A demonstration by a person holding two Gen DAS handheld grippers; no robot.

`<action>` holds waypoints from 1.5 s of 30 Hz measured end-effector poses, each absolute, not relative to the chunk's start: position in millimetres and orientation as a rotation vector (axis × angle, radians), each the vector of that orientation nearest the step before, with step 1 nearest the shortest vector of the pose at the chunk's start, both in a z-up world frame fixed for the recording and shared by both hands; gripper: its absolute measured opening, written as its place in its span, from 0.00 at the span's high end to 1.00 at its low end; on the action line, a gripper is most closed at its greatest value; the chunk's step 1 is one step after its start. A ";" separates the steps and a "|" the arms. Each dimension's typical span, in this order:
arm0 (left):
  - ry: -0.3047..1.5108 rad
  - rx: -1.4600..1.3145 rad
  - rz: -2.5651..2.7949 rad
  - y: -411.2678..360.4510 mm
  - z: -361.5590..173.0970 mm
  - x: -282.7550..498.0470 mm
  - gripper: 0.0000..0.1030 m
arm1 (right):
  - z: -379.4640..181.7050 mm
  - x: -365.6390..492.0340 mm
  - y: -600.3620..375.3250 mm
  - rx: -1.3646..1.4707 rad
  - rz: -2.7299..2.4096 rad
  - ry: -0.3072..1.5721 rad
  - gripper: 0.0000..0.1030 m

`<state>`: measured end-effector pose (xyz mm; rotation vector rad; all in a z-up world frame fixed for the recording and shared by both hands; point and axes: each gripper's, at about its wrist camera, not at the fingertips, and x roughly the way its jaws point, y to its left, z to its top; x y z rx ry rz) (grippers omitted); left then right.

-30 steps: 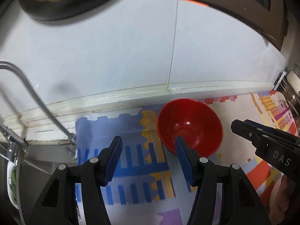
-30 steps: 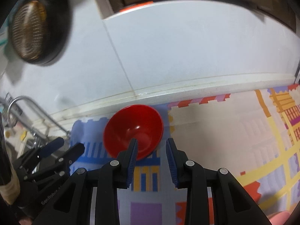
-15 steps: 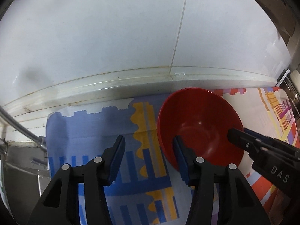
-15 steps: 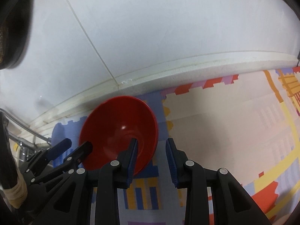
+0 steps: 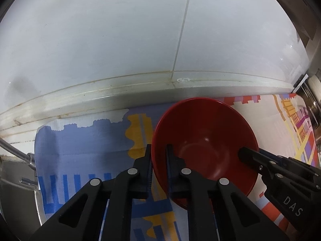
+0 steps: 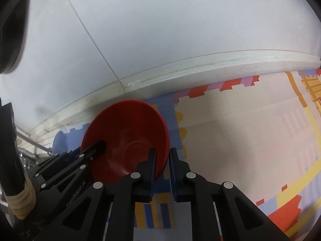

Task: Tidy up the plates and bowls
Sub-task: 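Close both grippers on the red bowl's rim and lift it, then carry the red bowl over the pink bowl and lower it in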

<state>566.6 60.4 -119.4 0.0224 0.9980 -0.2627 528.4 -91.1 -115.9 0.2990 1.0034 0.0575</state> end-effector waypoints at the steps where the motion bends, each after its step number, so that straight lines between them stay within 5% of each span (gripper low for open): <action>1: 0.998 0.021 -0.259 61.2 -118.7 565.3 0.88 | -115.5 527.9 -90.9 0.299 0.056 1.004 0.86; 21: 0.877 -0.021 -0.309 46.4 -45.5 469.1 0.87 | -54.8 451.9 -111.3 0.259 0.060 0.943 0.87; 45: 0.832 0.043 -0.518 -78.7 -8.2 338.3 0.86 | -2.1 298.7 -230.4 0.245 -0.058 0.859 0.87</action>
